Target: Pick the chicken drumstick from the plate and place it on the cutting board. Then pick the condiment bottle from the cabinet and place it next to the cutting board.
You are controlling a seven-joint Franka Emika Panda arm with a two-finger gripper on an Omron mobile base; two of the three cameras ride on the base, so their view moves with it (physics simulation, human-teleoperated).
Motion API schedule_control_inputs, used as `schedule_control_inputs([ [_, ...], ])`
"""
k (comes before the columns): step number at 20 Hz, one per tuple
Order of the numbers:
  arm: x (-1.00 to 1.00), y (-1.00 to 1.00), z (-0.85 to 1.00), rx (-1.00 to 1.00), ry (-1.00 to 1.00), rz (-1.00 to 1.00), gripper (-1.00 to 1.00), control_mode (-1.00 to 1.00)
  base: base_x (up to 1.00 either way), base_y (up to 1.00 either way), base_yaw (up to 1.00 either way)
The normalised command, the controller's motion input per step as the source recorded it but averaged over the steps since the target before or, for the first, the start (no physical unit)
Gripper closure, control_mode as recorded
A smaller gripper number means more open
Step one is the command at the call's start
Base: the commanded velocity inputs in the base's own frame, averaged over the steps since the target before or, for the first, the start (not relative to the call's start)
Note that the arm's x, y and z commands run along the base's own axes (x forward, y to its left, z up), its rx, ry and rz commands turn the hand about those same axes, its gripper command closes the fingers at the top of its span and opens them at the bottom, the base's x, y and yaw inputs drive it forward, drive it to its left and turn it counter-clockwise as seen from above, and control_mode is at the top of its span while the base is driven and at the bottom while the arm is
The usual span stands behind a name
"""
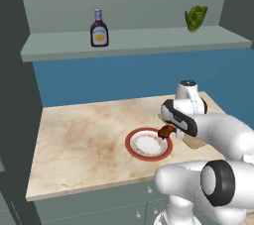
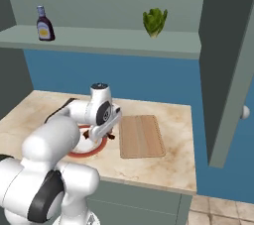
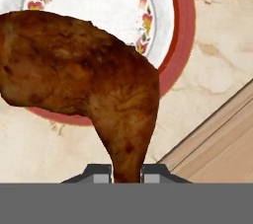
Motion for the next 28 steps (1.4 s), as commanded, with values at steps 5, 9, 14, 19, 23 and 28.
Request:
schedule_control_inputs([
  [5,-0.06,-0.45,0.01,0.00,-0.01,0.00,1.00,-1.00,0.00,0.00,0.00],
  [9,-0.01,-0.45,0.00,0.00,-0.01,0.00,1.00,-1.00,0.00,0.00,0.00],
  [14,0.00,-0.46,0.00,0.00,-0.01,0.00,1.00,-1.00,0.00,0.00,0.00],
  [19,0.00,-0.44,0.00,0.00,-0.01,0.00,1.00,-1.00,0.00,0.00,0.00],
  [23,0.00,-0.40,0.00,0.00,-0.01,0.00,1.00,-1.00,0.00,0.00,0.00],
  [28,0.03,-0.28,0.00,0.00,-0.02,0.00,1.00,-1.00,0.00,0.00,0.00],
])
